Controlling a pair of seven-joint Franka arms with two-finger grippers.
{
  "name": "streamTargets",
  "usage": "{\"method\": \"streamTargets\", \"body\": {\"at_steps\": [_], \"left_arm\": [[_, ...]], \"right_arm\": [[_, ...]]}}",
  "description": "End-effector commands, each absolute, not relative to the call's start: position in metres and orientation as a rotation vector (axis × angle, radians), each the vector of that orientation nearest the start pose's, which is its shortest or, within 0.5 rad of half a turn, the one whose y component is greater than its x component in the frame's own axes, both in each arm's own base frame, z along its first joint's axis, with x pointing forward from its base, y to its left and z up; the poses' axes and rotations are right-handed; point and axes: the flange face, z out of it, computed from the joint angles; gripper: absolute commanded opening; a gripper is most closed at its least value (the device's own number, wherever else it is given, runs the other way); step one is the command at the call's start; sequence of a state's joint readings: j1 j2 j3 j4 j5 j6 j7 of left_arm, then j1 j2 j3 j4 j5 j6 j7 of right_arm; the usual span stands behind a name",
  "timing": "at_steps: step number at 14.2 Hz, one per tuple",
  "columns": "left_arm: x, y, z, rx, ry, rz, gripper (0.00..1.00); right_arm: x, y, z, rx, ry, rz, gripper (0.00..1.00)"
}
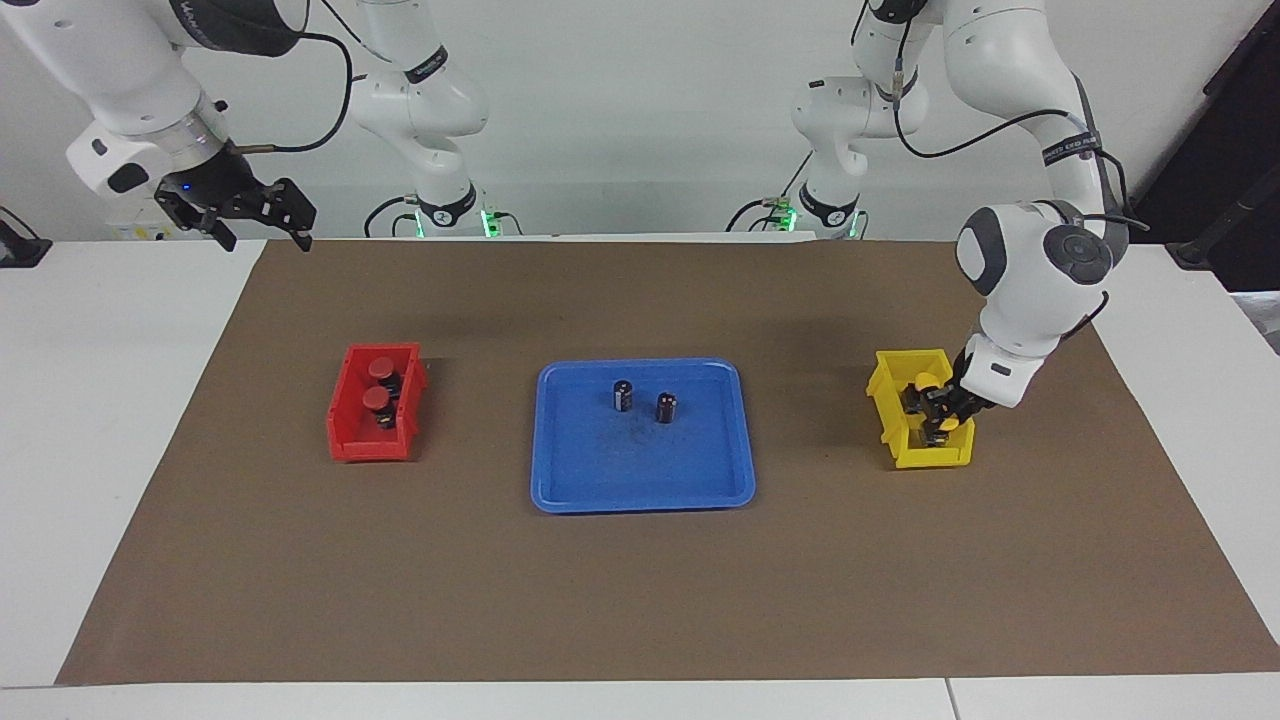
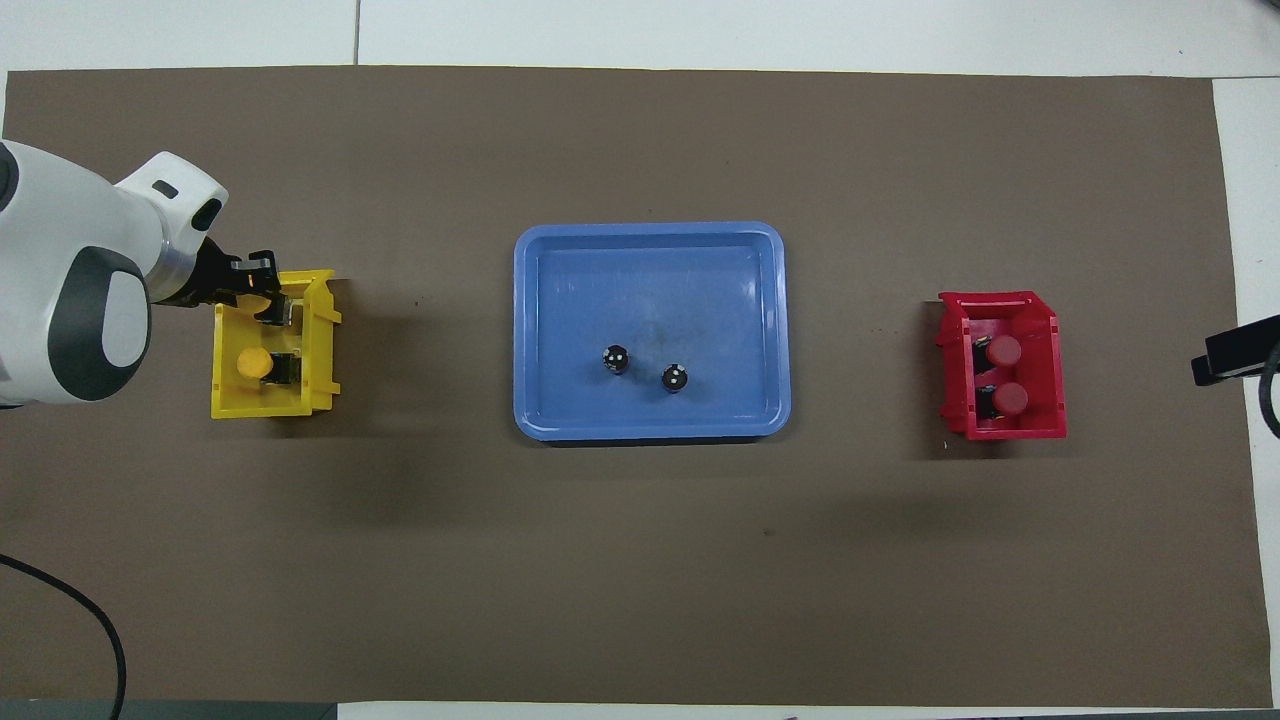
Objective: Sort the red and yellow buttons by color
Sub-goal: 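Lower the yellow button into the yellow bin and open the left gripper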
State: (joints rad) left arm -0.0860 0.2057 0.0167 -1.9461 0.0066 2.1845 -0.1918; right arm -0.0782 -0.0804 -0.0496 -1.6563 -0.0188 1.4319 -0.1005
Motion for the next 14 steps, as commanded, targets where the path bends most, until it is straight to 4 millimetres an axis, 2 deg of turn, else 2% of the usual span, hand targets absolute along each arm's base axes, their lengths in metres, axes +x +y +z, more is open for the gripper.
{"method": "streamTargets", "body": {"at_steps": [1,2,3,4,6,7,9,10,12,14], "left_arm": [[0.591,-0.052,0.382,-3.143,-0.195,-0.079,0.02],[0.59,-0.05,0.382,-3.143,-0.192,-0.074,0.05],[0.591,-0.049,0.383,-3.144,-0.183,-0.079,0.26],[0.591,-0.049,0.383,-3.143,-0.182,-0.076,0.52],[0.591,-0.044,0.383,-3.142,-0.192,-0.072,0.56],[0.592,-0.041,0.383,-3.142,-0.197,-0.072,0.57],[0.593,-0.035,0.385,-3.142,-0.185,-0.077,0.63],[0.595,-0.035,0.386,-3.142,-0.185,-0.081,0.71],[0.601,-0.041,0.405,-3.142,-0.166,-0.082,0.97],[0.605,-0.049,0.427,-3.142,-0.146,-0.07,1.0]], "right_arm": [[0.509,-0.076,0.623,-3.13,0.084,0.252,0.99],[0.508,-0.076,0.624,-3.132,0.084,0.238,0.99],[0.507,-0.08,0.625,-3.131,0.096,0.235,0.99],[0.504,-0.082,0.63,-3.132,0.103,0.216,0.99],[0.501,-0.087,0.631,-3.131,0.12,0.219,0.99],[0.501,-0.086,0.63,-3.129,0.113,0.223,0.99],[0.502,-0.076,0.629,-3.128,0.081,0.232,0.99],[0.503,-0.067,0.629,-3.125,0.057,0.231,0.99],[0.504,-0.057,0.629,-3.126,0.028,0.231,0.99],[0.505,-0.05,0.629,-3.127,0.008,0.231,0.99]]}}
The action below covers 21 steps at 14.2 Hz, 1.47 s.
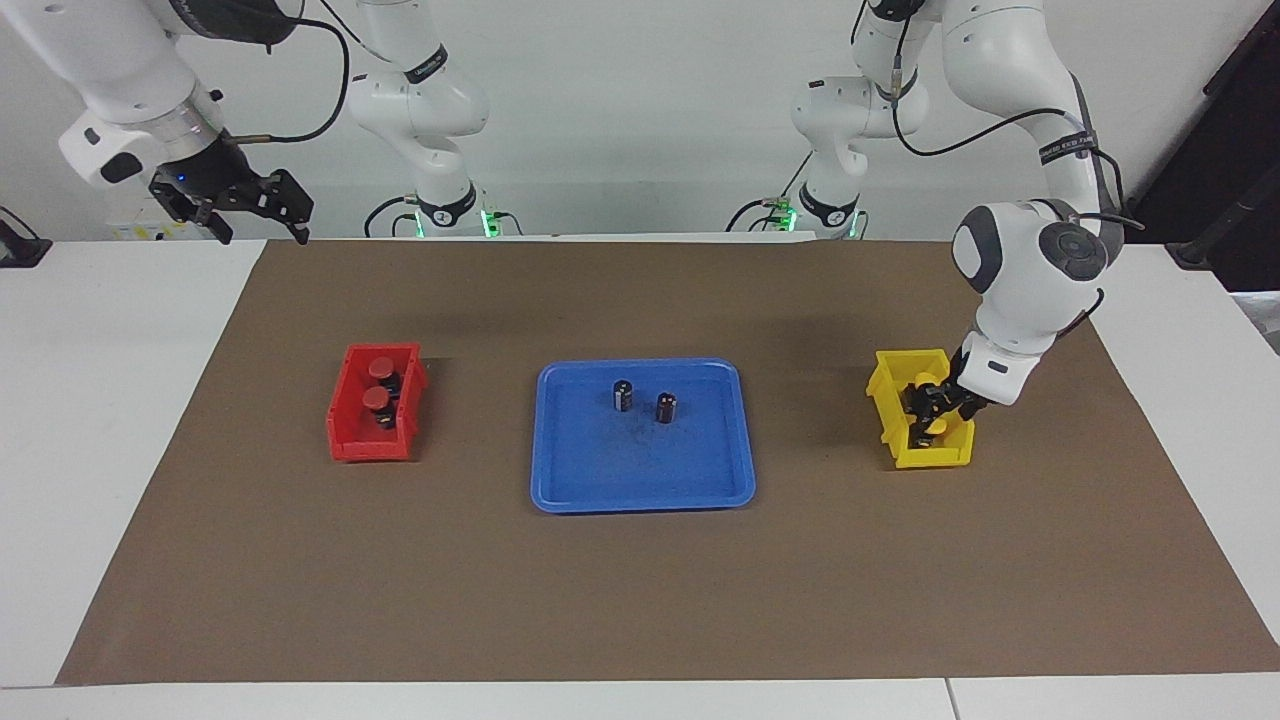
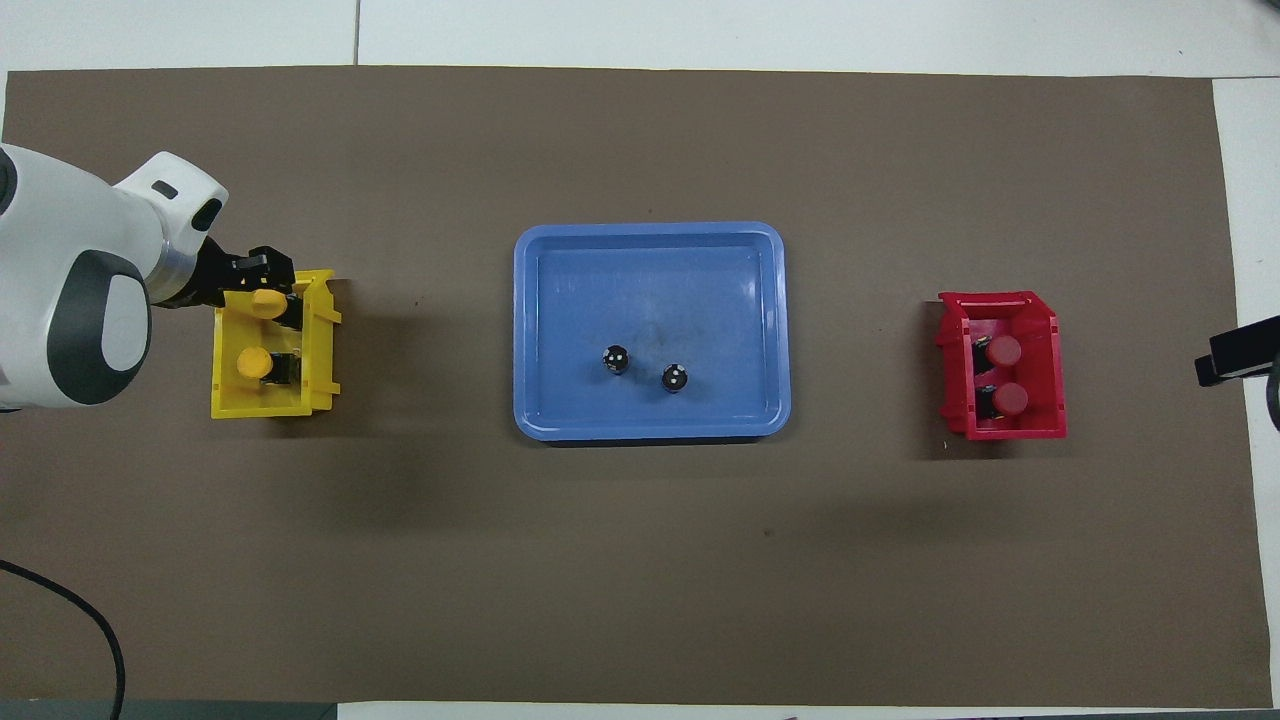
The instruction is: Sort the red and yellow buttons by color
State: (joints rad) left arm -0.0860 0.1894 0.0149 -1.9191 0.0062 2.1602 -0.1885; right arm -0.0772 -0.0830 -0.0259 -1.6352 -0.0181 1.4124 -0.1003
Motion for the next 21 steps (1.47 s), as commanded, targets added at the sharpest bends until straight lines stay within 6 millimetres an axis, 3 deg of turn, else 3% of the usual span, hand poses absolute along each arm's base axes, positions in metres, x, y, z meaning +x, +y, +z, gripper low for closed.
{"method": "streamTargets", "body": {"at_steps": [1,6,10,13,21], "left_arm": [[0.605,-0.05,0.438,-3.143,-0.131,-0.07,1.0],[0.59,-0.041,0.558,-3.145,-0.046,-0.084,1.0],[0.551,-0.041,0.618,-3.141,-0.039,0.036,1.0],[0.533,-0.042,0.631,-3.137,-0.033,0.084,1.0],[0.537,-0.038,0.636,-3.186,-0.092,0.041,1.0]], "right_arm": [[0.505,-0.051,0.629,-3.128,0.011,0.231,0.99],[0.505,-0.051,0.629,-3.127,0.011,0.231,0.99],[0.505,-0.051,0.629,-3.127,0.011,0.231,0.99],[0.505,-0.051,0.629,-3.127,0.011,0.231,0.99],[0.505,-0.051,0.629,-3.127,0.011,0.231,0.99]]}}
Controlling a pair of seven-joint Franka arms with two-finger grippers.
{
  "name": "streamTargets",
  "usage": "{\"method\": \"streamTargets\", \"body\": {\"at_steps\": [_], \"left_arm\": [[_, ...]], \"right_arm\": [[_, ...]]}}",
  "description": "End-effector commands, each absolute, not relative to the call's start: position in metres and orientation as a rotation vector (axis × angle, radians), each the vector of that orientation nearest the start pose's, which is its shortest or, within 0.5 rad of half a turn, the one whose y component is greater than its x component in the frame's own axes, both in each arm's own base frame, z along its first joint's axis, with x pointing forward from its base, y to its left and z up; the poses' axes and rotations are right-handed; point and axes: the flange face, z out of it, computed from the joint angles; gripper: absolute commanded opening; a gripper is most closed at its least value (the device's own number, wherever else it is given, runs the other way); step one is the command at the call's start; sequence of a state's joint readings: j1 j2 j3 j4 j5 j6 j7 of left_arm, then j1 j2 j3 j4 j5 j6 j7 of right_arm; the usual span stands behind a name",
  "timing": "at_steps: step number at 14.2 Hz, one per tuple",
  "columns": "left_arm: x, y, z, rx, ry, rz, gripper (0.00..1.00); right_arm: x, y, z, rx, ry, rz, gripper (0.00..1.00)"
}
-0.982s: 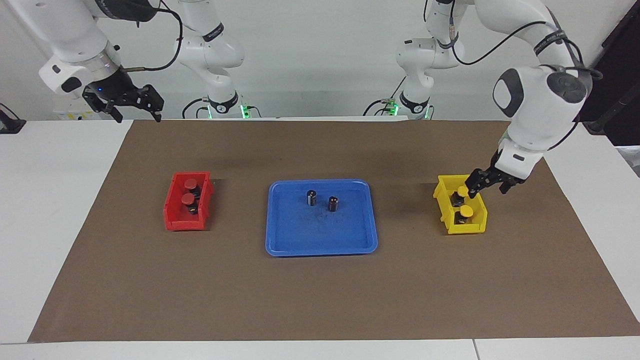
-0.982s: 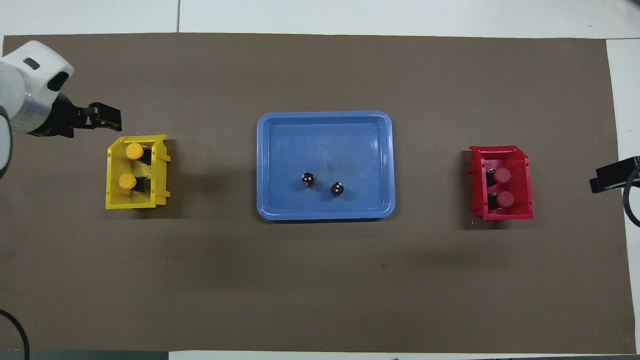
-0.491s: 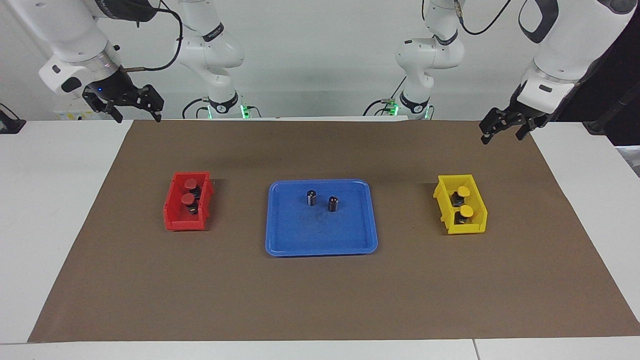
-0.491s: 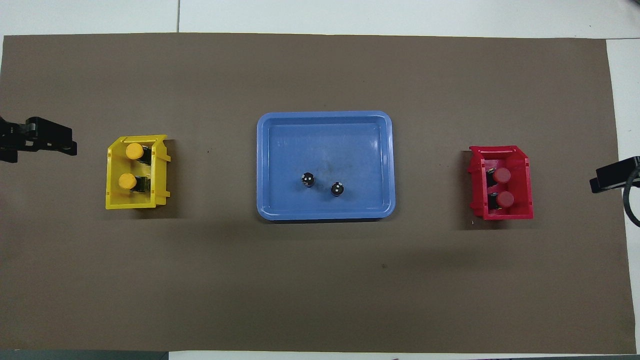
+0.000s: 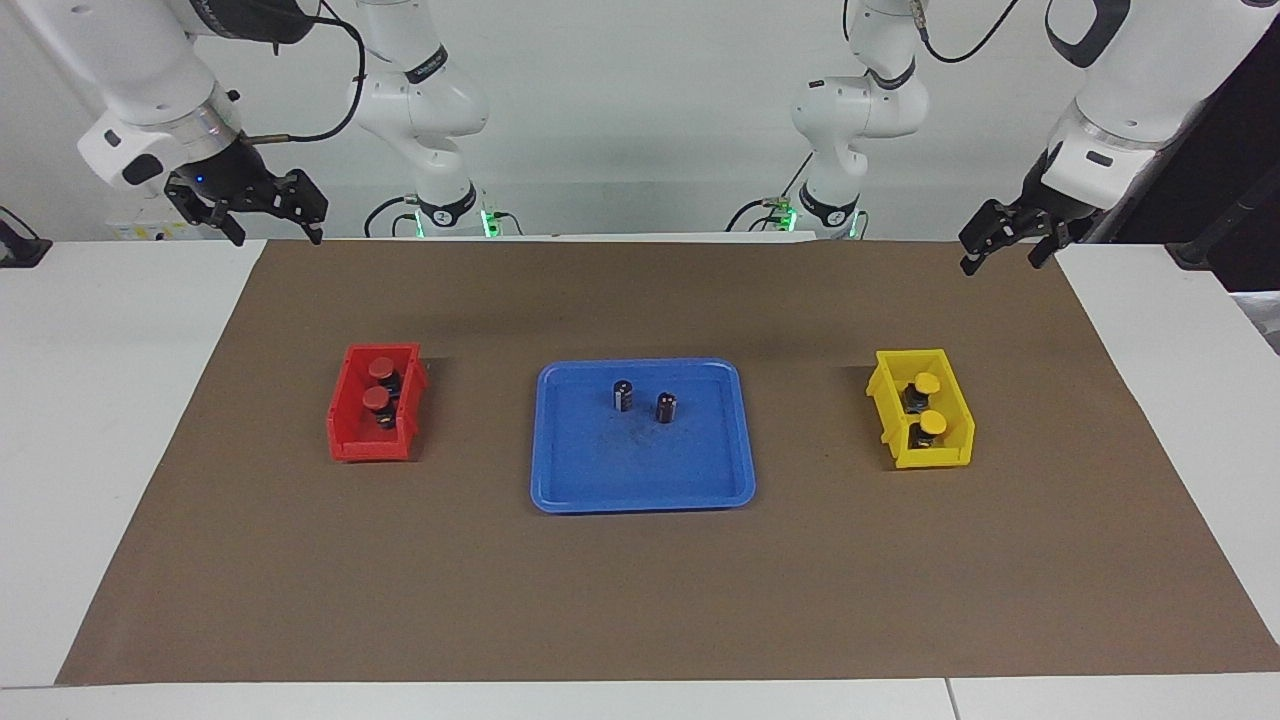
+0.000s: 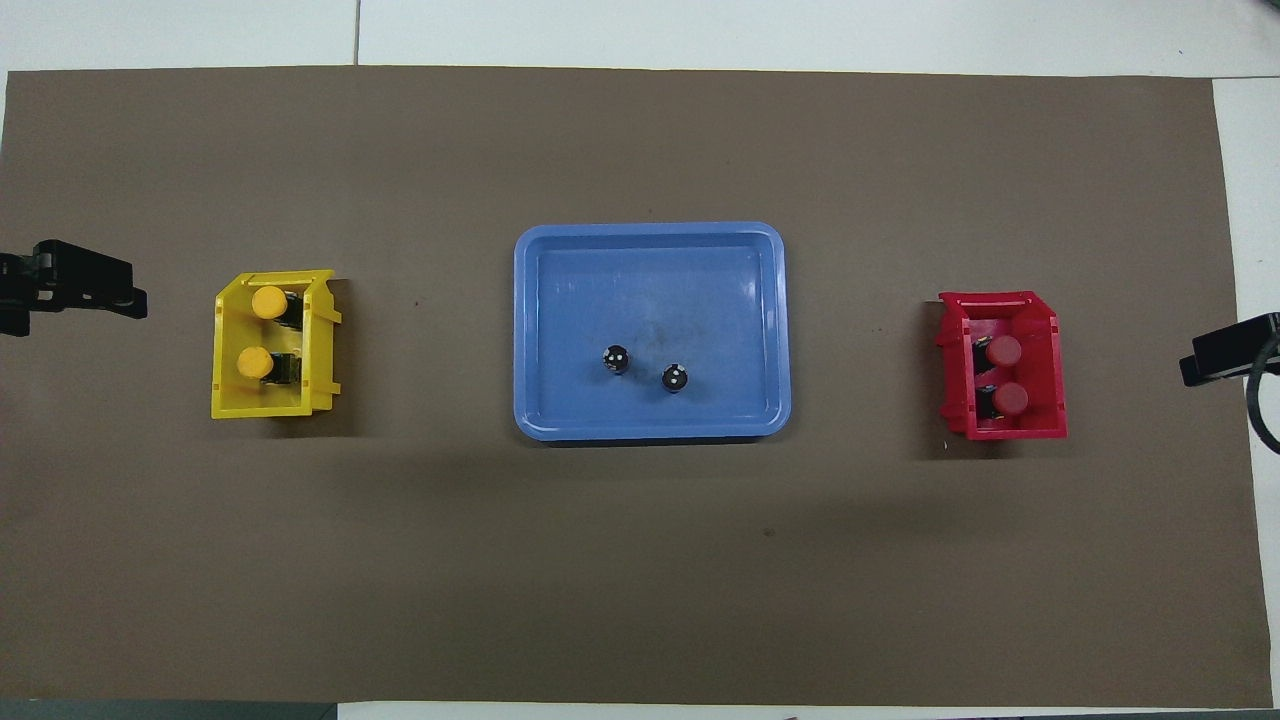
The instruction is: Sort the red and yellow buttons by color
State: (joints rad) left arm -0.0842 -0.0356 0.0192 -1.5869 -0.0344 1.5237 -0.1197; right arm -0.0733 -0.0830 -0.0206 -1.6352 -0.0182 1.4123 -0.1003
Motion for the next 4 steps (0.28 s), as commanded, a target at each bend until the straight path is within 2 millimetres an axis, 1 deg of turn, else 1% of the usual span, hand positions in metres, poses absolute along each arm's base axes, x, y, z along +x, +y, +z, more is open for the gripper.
{"method": "streamTargets", "body": {"at_steps": [1,4], "left_arm": [[0.5362,-0.0387,0.635,-3.184,-0.087,0.05,1.0],[0.535,-0.0389,0.6357,-3.165,-0.074,0.047,1.0]], "right_arm": [[0.5049,-0.0513,0.6293,-3.127,0.011,0.231,0.99],[0.5049,-0.0513,0.6293,-3.127,0.011,0.231,0.99]]}}
